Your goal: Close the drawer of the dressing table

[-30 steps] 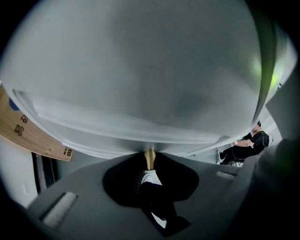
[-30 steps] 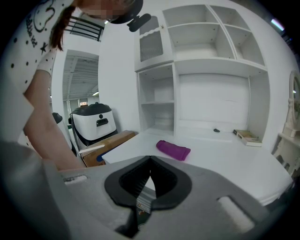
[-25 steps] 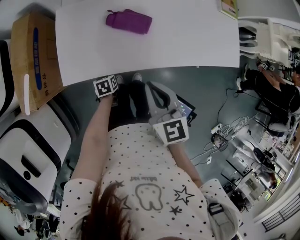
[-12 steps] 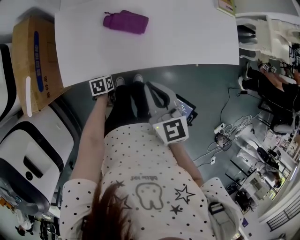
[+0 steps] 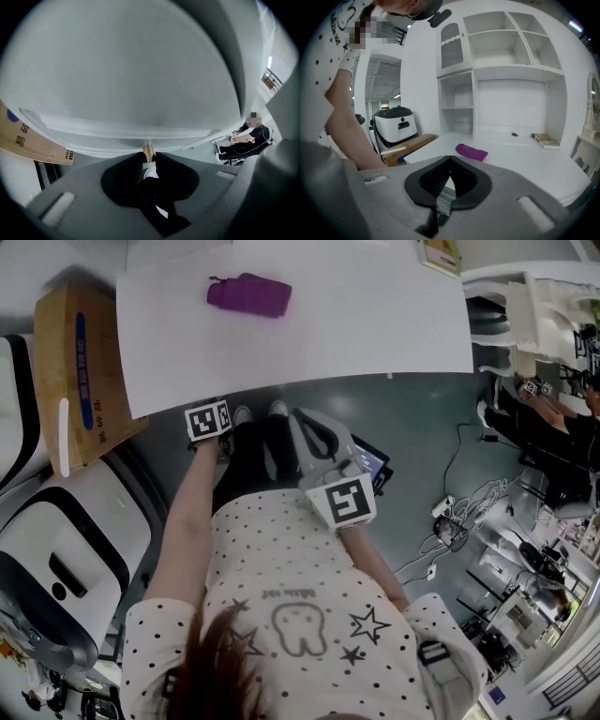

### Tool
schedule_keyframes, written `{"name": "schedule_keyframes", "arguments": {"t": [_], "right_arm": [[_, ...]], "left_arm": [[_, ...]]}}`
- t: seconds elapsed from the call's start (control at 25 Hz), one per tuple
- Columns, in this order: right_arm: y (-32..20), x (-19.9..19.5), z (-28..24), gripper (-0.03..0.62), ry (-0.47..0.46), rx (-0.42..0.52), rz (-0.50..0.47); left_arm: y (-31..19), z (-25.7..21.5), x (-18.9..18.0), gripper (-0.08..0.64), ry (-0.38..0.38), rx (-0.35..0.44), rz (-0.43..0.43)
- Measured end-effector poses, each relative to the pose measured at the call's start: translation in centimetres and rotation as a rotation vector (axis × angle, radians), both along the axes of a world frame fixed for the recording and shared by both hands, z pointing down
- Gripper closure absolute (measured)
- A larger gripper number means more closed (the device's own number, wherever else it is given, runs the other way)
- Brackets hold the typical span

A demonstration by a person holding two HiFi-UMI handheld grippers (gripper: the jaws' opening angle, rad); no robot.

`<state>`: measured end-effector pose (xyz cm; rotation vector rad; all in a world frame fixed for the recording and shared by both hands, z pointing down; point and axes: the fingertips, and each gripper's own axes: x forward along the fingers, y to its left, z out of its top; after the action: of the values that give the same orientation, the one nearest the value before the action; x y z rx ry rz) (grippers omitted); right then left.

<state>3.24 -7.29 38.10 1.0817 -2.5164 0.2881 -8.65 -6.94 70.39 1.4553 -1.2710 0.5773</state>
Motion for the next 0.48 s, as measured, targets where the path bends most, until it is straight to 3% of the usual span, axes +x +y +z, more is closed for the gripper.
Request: {"name": "schedule_keyframes", "arguments": {"t": [0.36,0.48], "right_arm": [[0.4,-0.2,-0.7,0.597,-0.007,0.021,-0.017],[0.6,-0.1,-0.9,0.597,-0.008,0.033,-0.02]], "left_arm": [[0.3,-1.1,-0.6,0.485,-0.034,0.012,-0.057],[0.5,-1.6,-0.7,0.517,-0.032,0.028,-0.084]]}}
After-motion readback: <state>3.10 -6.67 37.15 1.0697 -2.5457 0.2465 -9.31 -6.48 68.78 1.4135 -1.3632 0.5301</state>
